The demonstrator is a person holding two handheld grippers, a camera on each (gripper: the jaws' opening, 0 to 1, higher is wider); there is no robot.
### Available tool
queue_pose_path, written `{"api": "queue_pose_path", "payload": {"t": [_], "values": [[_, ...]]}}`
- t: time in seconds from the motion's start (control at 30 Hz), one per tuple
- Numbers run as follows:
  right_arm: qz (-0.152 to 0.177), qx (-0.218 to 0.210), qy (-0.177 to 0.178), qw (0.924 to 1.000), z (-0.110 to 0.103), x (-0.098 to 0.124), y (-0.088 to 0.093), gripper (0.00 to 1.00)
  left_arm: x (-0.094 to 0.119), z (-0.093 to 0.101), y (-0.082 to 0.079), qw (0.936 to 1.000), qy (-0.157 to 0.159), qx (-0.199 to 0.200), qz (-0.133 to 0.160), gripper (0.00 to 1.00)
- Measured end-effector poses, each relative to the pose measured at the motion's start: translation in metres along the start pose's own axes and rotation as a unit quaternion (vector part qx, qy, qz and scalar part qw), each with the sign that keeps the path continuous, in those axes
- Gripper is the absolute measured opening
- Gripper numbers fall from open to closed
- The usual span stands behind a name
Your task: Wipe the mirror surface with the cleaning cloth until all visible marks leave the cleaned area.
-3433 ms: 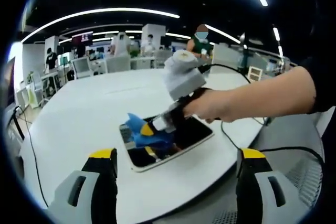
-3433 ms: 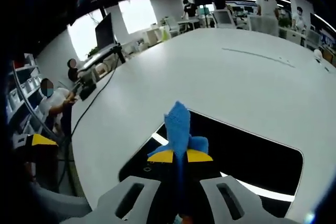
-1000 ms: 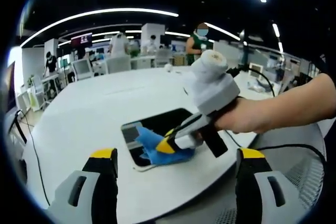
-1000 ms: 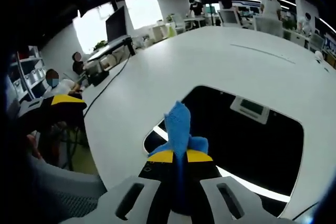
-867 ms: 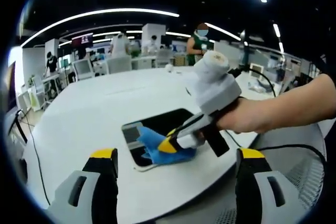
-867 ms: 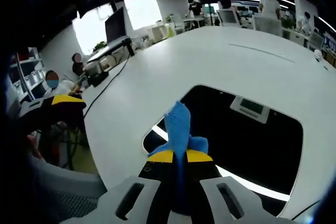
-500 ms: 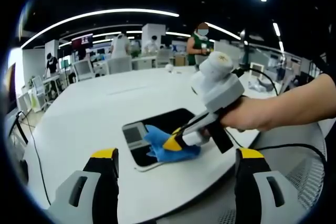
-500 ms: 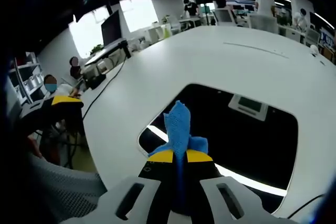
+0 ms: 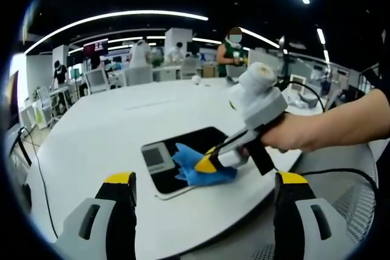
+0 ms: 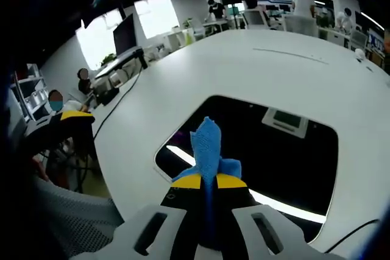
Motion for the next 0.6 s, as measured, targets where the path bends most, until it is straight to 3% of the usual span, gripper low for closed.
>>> {"api": "queue_pose_path", "payload": {"t": [0.6], "values": [[-0.003, -0.008, 0.006, 0.9999, 0.0034, 0.0013, 0.0009, 0.01, 0.0001, 0.0002, 0.0003, 1.0, 0.003, 0.003, 0.002, 0.94]]}}
Point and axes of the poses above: the point that each gripper's makers call its tool centre point, and the gripper's own axes: x roughly backward along the fingers, z roughly to its right, y roughly out of its underside, the point moved 7 cm from there along x, roughly backward along the fingers, and after that the axes turned 14 degrees about y, right-handed, at the moved point
